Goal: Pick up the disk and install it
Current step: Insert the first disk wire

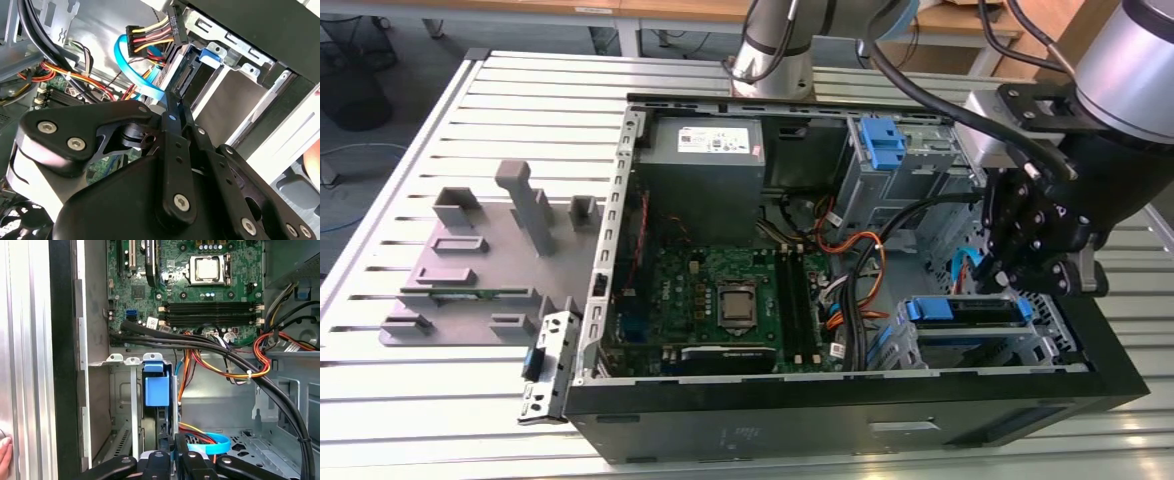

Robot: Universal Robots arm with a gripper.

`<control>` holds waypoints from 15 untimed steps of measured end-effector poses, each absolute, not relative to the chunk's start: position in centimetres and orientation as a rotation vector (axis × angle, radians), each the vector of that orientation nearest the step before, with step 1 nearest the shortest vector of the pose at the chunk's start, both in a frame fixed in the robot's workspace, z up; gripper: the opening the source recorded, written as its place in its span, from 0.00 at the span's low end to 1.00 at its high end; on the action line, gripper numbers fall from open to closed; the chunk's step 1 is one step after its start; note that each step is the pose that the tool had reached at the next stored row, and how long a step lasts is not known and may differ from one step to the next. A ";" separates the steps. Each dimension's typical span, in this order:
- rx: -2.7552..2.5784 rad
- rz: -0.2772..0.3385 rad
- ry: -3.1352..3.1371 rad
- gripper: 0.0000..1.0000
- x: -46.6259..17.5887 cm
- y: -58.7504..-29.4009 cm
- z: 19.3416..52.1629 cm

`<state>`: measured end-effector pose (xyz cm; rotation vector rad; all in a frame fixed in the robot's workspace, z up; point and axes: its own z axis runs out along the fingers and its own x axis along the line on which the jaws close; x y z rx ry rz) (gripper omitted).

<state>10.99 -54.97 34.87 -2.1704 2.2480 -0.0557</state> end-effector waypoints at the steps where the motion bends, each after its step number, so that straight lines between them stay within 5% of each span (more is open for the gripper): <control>1: -2.173 -0.060 2.241 0.16 11.0 -55.0 34.8; 15: -2.187 -0.091 2.196 0.16 10.1 -55.4 34.3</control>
